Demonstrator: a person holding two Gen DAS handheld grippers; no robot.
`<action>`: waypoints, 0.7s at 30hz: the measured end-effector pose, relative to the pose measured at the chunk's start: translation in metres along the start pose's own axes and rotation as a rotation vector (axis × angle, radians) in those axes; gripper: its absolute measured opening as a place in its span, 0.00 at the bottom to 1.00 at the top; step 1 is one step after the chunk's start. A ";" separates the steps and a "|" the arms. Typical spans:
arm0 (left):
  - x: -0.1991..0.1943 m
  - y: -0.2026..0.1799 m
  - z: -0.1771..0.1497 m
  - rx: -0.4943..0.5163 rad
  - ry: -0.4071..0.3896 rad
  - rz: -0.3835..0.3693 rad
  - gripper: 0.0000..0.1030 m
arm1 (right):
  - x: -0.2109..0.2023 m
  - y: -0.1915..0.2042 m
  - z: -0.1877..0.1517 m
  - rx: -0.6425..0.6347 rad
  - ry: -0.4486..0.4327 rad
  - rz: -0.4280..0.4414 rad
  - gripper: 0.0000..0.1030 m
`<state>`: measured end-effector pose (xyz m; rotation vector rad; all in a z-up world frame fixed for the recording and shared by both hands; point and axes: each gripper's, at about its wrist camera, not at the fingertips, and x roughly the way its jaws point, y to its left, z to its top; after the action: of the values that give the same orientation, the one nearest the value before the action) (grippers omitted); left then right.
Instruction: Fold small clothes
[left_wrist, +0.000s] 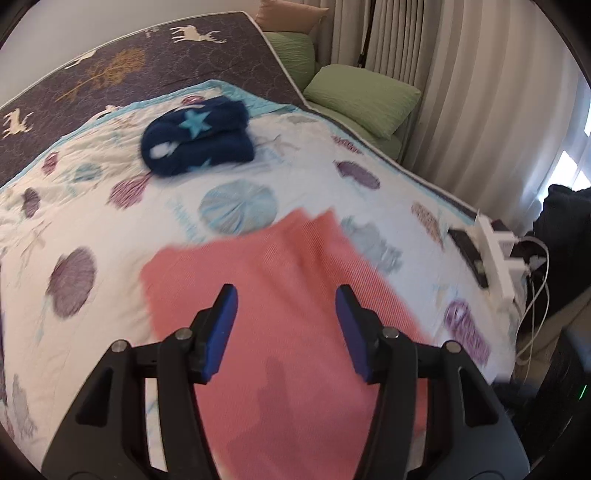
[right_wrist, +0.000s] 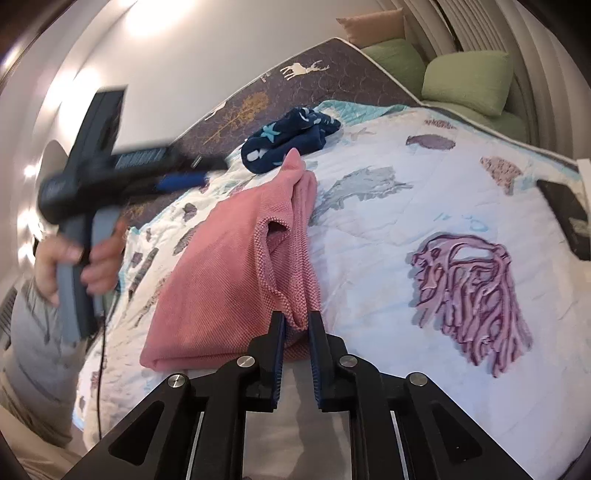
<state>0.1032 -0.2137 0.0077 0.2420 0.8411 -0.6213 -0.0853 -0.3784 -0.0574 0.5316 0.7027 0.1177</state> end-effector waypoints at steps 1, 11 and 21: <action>-0.005 0.004 -0.009 -0.002 -0.001 0.006 0.58 | -0.003 0.000 0.001 -0.003 -0.005 -0.009 0.17; -0.058 0.038 -0.104 -0.044 0.021 0.052 0.65 | -0.024 0.013 0.010 -0.019 -0.059 0.012 0.38; -0.049 0.011 -0.164 -0.045 0.081 0.046 0.66 | -0.018 0.032 -0.002 -0.030 -0.012 0.009 0.40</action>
<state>-0.0163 -0.1132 -0.0626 0.2461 0.9236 -0.5520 -0.0981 -0.3547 -0.0325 0.5068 0.6859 0.1333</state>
